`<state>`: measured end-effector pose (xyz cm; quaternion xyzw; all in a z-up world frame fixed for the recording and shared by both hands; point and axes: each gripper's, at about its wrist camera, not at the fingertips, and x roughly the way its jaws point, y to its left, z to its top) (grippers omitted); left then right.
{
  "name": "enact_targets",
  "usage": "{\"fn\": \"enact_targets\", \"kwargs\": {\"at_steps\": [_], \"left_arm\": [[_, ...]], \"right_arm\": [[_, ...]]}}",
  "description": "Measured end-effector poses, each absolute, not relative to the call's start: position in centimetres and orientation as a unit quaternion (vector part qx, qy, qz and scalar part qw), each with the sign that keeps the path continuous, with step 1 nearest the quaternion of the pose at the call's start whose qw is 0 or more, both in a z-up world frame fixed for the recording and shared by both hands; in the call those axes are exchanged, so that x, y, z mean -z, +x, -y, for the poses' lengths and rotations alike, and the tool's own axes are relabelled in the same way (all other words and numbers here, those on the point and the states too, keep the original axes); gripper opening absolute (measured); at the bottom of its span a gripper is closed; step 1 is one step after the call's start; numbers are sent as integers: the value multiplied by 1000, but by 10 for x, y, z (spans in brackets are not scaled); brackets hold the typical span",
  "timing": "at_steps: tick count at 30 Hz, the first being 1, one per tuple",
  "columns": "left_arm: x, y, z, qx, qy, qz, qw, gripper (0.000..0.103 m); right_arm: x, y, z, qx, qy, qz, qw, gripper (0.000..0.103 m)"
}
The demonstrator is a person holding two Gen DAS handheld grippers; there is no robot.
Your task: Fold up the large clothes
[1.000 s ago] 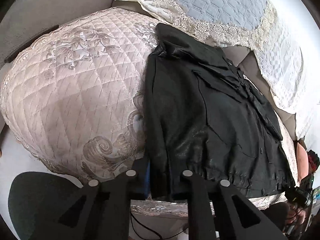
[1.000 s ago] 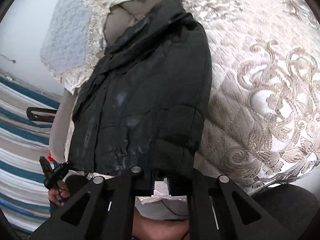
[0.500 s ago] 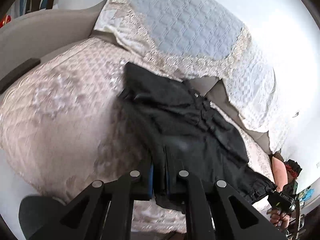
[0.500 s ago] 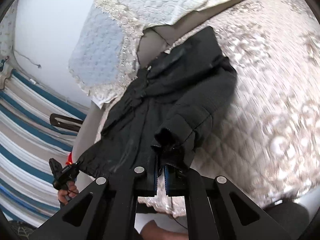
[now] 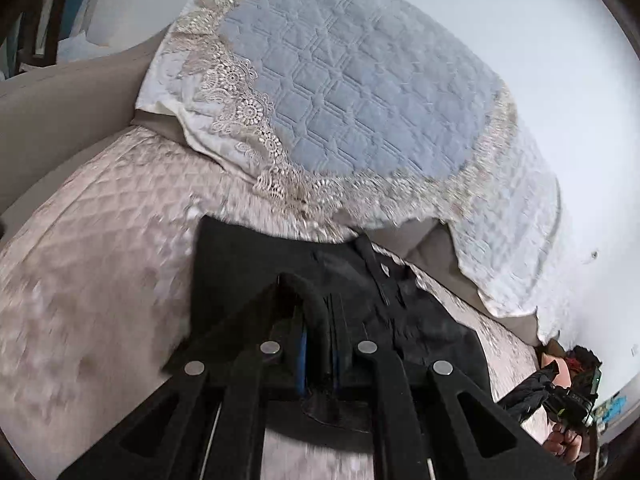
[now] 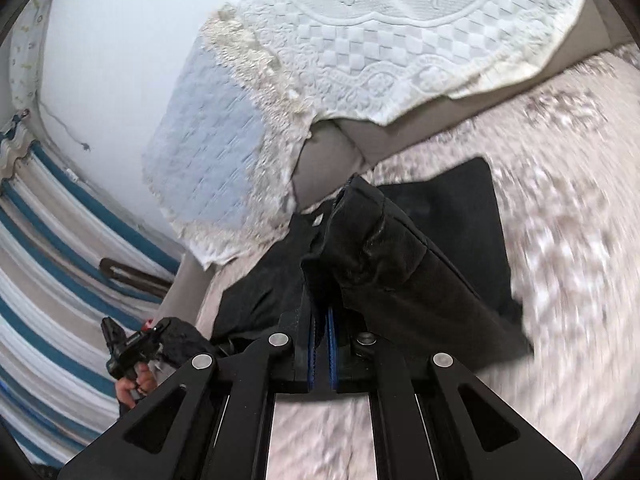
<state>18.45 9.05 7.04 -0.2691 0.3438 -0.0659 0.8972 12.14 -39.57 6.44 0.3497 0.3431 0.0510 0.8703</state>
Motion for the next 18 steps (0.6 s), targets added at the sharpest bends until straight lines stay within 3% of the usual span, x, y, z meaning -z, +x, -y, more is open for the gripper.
{"fn": "enact_targets", "kwargs": {"at_steps": [11,15,16,17,18], "left_arm": [[19,304,-86,-19,-252,-441,861,11],[21,307,-86,-6,-249,-443,861,15],[17,305,-86,0,-248,-441,863,16],[12,302,-89,4,-251,-441,862,27],[7,299,-92,5,-252,-436,864,40]], "right_arm": [[31,236,447,40,363,-433,824,11],[25,235,454,37,369,-414,831,24],[19,230,453,31,366,-405,837,38],[13,227,453,22,363,-396,843,54],[8,223,453,20,358,-390,848,59]]}}
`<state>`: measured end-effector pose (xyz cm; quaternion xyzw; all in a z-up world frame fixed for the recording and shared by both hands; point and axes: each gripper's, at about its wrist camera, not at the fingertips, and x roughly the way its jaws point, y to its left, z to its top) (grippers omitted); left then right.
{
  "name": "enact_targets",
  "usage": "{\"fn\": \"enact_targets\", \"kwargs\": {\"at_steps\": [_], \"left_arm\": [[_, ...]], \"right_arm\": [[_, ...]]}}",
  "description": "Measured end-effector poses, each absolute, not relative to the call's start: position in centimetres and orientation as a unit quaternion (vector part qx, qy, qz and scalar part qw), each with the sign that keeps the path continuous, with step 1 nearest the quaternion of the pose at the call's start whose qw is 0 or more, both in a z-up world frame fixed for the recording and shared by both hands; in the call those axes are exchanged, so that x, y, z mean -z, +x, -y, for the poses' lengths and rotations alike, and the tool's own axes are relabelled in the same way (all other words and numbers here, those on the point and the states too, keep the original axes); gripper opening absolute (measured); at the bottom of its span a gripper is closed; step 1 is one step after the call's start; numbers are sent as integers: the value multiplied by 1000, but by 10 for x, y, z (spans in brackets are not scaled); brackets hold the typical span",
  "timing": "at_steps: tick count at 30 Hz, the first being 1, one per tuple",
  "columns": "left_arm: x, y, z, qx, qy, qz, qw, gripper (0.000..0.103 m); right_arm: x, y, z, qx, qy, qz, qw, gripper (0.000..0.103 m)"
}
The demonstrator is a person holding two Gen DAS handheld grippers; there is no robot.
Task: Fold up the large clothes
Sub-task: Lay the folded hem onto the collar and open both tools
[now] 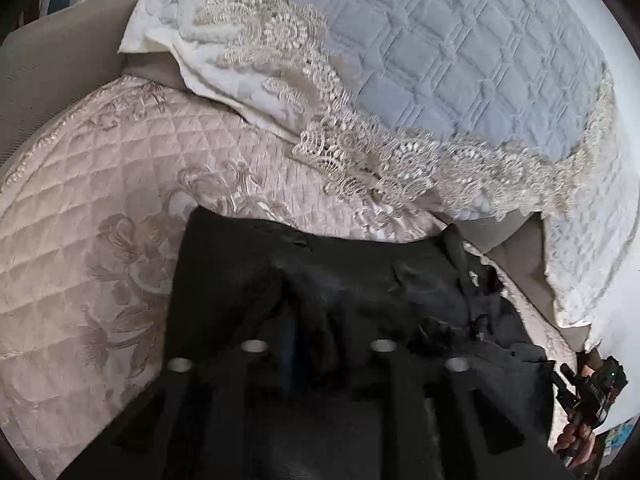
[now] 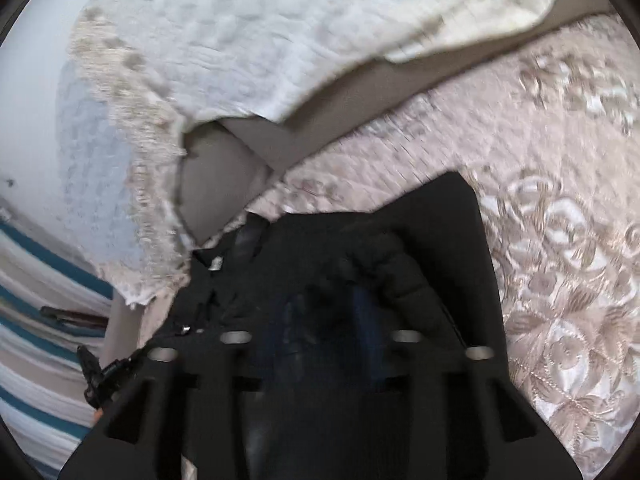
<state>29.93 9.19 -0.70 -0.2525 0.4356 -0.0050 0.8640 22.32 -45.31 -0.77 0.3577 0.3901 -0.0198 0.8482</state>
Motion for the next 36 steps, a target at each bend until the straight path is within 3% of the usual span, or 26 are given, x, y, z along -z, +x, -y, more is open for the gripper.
{"fn": "enact_targets", "kwargs": {"at_steps": [2,3,9,14,17,23,25,27,28,29,36], "left_arm": [[-7,292,-100,-8,-248,-412,877,59],[-12,288,-105,-21,-245,-402,882,64],[-7,236,-123,-42,-228,-419,878,68],[26,186,-127,-49,-263,-450,852,71],[35,177,-125,-47,-292,-445,845,76],[40,203,-121,-57,-313,-433,843,76],[39,211,-112,-62,-299,-428,850,65],[39,215,-104,-73,-270,-437,855,35],[39,215,-103,-74,-260,-442,855,28],[35,213,-103,-71,-256,-441,857,21],[-5,165,-108,-33,-240,-416,877,12]], "right_arm": [[-4,210,452,32,332,-387,860,63],[-7,204,450,35,320,-388,864,63],[2,137,439,85,282,-416,860,63],[33,71,440,111,384,-398,825,69],[47,65,434,86,428,-391,810,69],[55,95,441,91,467,-371,798,69],[55,102,441,94,468,-367,799,69],[54,104,440,111,456,-378,798,42],[55,103,440,107,459,-380,796,27],[52,101,439,101,461,-378,797,23],[15,58,415,79,439,-371,814,17]]}}
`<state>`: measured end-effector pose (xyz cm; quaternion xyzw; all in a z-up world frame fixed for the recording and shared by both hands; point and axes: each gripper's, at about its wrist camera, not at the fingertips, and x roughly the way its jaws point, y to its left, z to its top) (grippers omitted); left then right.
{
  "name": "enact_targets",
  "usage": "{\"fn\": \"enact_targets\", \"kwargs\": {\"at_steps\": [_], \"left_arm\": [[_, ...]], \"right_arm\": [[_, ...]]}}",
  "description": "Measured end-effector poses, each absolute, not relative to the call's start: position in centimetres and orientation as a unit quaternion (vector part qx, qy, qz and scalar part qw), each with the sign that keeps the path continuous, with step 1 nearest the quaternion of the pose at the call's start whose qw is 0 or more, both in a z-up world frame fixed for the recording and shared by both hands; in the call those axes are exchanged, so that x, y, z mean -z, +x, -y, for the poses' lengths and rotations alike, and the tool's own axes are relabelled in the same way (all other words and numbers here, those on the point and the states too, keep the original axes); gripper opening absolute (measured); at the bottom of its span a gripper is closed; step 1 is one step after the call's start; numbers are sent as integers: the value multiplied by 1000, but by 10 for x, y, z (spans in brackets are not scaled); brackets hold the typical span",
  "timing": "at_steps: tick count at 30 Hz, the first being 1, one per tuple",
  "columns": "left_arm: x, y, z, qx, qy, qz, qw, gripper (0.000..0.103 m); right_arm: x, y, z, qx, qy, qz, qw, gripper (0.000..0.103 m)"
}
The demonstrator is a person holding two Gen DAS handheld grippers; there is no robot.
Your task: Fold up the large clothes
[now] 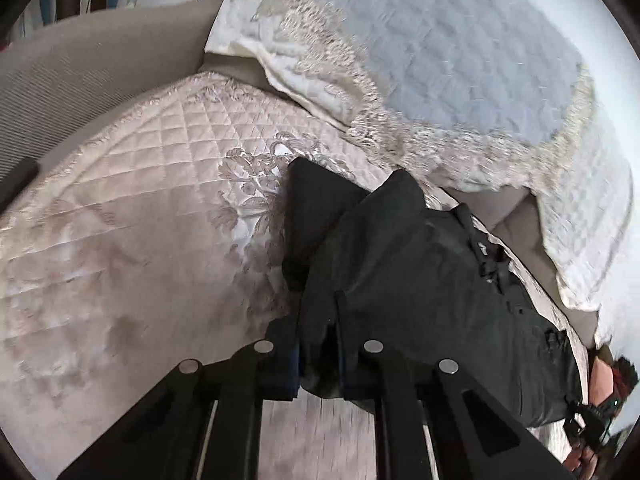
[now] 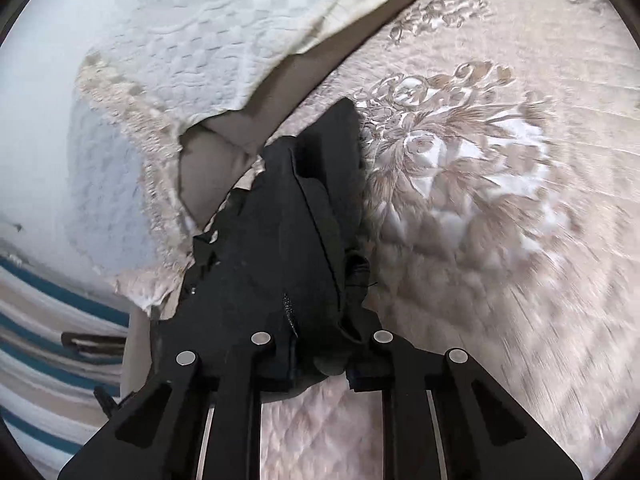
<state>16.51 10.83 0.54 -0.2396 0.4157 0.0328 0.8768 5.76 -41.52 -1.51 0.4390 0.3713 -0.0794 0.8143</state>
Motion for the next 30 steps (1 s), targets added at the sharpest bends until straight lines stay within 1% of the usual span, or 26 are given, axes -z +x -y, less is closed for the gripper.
{"fn": "enact_targets", "kwargs": {"at_steps": [4,7,10,12,13,14,18,19,20,22,23,24,25,28,30], "left_arm": [[-12,109,-111,-28,-241,-412,878,10],[-1,64,-113,-32,-239,-428,871,9],[14,34,-112,-33,-232,-446,864,9],[25,29,-111,-32,-230,-457,858,9],[26,28,-111,-30,-226,-457,860,10],[24,29,-109,-31,-220,-457,861,10],[3,28,-108,-35,-200,-463,863,12],[-4,26,-107,-36,-189,-461,866,14],[-13,22,-108,-32,-179,-452,873,17],[-30,20,-107,-28,-165,-433,886,31],[-39,22,-106,-25,-160,-421,893,45],[-45,26,-103,-19,-157,-411,898,51],[-48,32,-101,-10,-155,-403,902,59],[-41,70,-83,22,-146,-414,898,60],[-26,101,-69,34,-143,-438,887,60]], "right_arm": [[25,-2,404,85,431,-386,811,17],[39,-39,401,96,436,-397,802,17],[53,-63,400,111,432,-414,794,18],[61,-67,404,116,440,-424,783,22],[61,-66,405,120,437,-428,782,27],[57,-65,404,125,428,-432,784,31],[28,-66,397,139,372,-433,809,40],[20,-70,396,143,358,-429,817,48],[9,-74,395,148,342,-423,826,52],[-7,-79,395,152,318,-406,843,53],[-17,-76,395,152,306,-396,852,56],[-22,-70,394,149,294,-389,860,60],[-25,-61,393,142,281,-387,867,61],[-19,-24,392,118,251,-404,872,61],[-9,3,393,104,231,-427,868,61]]}}
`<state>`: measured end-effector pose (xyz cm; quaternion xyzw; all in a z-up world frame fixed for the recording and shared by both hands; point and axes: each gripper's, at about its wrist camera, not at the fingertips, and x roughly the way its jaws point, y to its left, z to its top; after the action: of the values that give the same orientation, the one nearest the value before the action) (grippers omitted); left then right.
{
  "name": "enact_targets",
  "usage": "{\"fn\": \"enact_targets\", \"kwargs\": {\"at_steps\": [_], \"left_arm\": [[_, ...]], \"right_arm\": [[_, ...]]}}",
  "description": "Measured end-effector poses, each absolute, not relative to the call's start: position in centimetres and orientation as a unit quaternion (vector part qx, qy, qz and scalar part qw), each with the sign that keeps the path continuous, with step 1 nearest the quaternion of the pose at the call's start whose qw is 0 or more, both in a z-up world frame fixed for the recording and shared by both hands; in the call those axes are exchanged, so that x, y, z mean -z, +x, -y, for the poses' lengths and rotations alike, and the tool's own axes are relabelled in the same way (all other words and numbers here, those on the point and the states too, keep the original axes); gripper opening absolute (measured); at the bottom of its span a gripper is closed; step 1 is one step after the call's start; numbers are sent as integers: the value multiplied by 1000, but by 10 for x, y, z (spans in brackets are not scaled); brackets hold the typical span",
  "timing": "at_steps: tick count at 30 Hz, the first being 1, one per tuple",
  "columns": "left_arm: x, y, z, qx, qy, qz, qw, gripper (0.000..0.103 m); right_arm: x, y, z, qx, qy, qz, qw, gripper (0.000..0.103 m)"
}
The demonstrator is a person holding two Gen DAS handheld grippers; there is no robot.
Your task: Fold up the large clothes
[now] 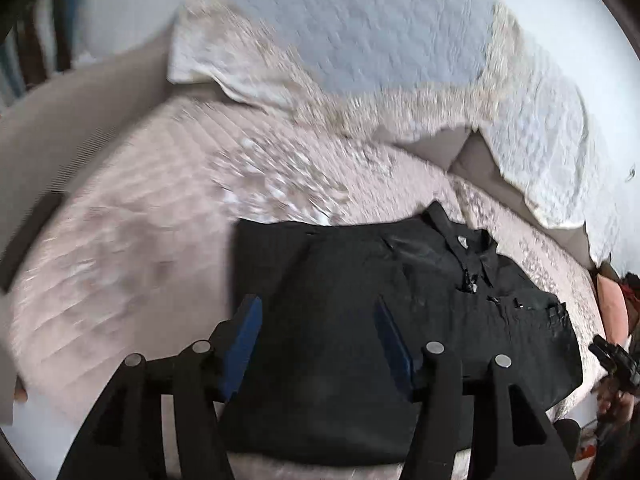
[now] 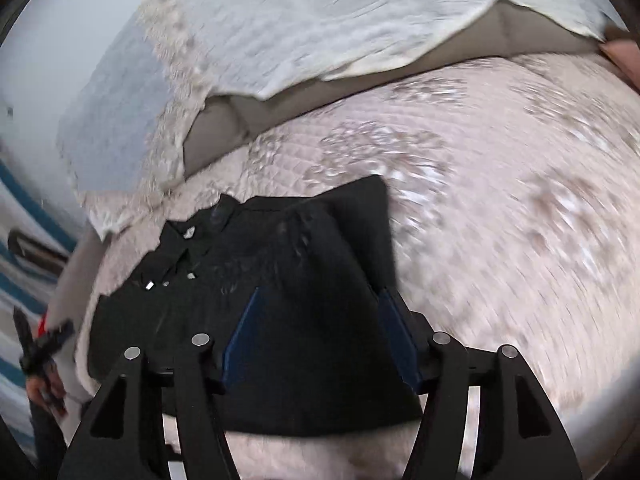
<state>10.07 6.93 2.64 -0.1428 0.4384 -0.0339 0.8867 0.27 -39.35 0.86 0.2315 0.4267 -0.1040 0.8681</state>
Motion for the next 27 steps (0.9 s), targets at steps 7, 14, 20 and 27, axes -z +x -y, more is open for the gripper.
{"fn": "enact_targets", "kwargs": {"at_steps": [7,14,20,27], "left_arm": [[11,157,-44,45,-111,-484,867,60],[19,160,-45,60,-116,-489,862,13],[-32,146,-48,83,-123,-420,896,7],[-53,184,-49,69,-130,-369,918,7]], "right_arm": [[26,67,409,75,194,-483,850,61],[36,71,407,56,205,-498,841,12],[-17,65,399,36,183,-437,880,9],[-29,109,422,61,190,-403,893,9]]}}
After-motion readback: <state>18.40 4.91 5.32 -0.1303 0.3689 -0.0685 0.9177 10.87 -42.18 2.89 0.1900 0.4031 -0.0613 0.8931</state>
